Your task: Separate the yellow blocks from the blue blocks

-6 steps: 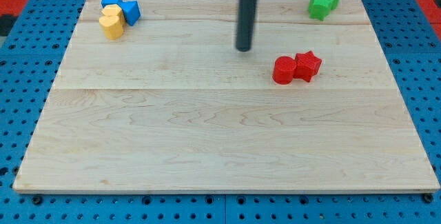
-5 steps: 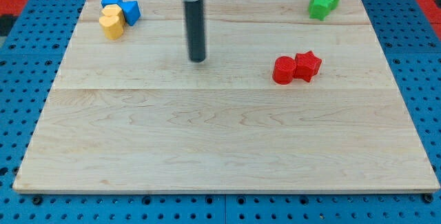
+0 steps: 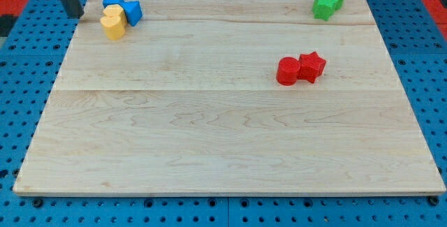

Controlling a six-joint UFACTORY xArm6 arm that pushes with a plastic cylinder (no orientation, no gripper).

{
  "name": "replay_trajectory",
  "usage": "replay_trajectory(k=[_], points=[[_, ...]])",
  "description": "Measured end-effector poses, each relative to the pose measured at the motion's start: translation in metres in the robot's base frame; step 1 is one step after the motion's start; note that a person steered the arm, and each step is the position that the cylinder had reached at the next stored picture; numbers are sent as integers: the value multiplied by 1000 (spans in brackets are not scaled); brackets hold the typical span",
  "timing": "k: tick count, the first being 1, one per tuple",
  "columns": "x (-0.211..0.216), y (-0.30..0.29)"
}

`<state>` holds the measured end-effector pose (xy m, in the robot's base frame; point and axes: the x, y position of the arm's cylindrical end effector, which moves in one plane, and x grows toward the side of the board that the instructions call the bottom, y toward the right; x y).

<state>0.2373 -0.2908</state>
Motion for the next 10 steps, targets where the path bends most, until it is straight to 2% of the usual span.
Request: replay_trajectory(k=[1, 2, 4, 5, 8, 9, 10], points=[[-5, 2], [-8, 46], [5, 83], [41, 77], [188, 78], [186, 96], [120, 143]])
